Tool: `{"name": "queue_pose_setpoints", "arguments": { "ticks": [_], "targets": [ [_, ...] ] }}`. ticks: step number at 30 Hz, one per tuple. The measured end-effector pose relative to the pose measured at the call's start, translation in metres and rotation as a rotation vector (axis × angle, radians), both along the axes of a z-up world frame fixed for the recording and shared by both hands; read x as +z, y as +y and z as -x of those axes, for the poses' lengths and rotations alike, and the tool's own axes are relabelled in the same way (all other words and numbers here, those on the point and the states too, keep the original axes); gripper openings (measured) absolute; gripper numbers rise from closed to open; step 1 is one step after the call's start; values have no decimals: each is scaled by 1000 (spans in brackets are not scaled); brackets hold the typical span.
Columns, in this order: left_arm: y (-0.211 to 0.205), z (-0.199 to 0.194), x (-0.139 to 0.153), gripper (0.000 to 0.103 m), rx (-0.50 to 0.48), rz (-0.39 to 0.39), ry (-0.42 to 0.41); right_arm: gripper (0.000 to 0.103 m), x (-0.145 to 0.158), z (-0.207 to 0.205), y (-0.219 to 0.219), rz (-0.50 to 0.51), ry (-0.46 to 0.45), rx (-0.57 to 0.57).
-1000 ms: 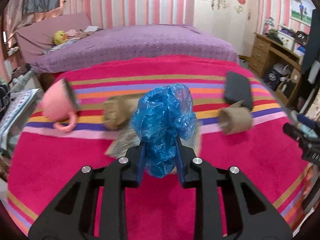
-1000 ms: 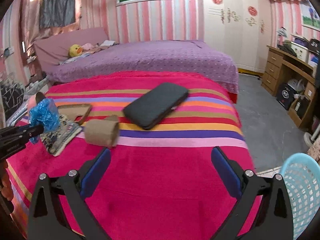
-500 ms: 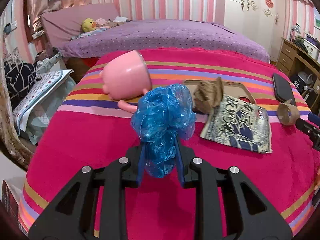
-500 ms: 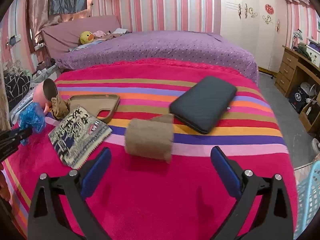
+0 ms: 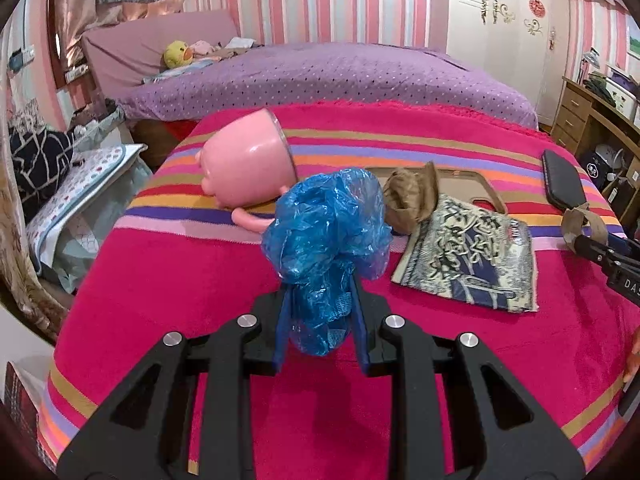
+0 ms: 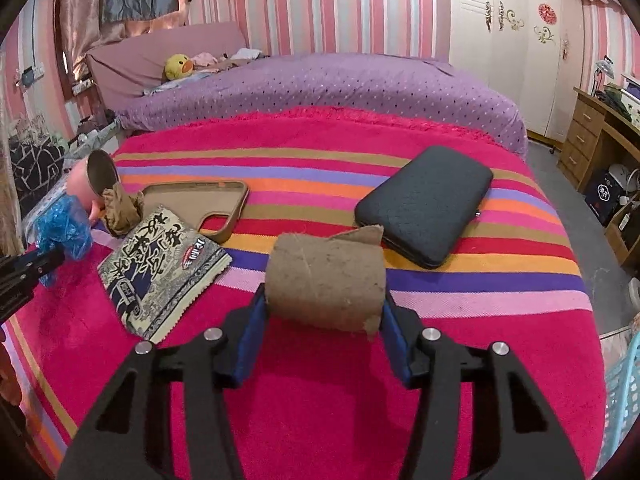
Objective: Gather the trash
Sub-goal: 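Carry the blue bag and cardboard tube over the blue basket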
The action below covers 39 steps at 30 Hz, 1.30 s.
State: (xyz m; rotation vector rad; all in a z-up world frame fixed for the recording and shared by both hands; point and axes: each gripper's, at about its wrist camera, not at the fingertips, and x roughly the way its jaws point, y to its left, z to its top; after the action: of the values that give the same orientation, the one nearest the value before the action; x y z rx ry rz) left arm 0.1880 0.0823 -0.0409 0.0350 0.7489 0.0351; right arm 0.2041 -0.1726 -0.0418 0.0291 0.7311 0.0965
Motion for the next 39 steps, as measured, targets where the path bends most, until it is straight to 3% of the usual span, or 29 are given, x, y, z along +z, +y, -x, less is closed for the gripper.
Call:
{"name": "queue_pose_setpoints", "arguments": {
  "ticks": [16, 27, 39],
  "targets": [
    [-53, 21, 26, 25, -67, 24, -39, 52, 28, 58, -83, 2, -95, -76],
    [-126, 28, 32, 25, -141, 48, -48, 52, 42, 94, -145, 29, -137, -134],
    [-216, 41, 22, 25, -259, 19, -45, 52, 50, 130, -210, 42, -158, -198]
  ]
}}
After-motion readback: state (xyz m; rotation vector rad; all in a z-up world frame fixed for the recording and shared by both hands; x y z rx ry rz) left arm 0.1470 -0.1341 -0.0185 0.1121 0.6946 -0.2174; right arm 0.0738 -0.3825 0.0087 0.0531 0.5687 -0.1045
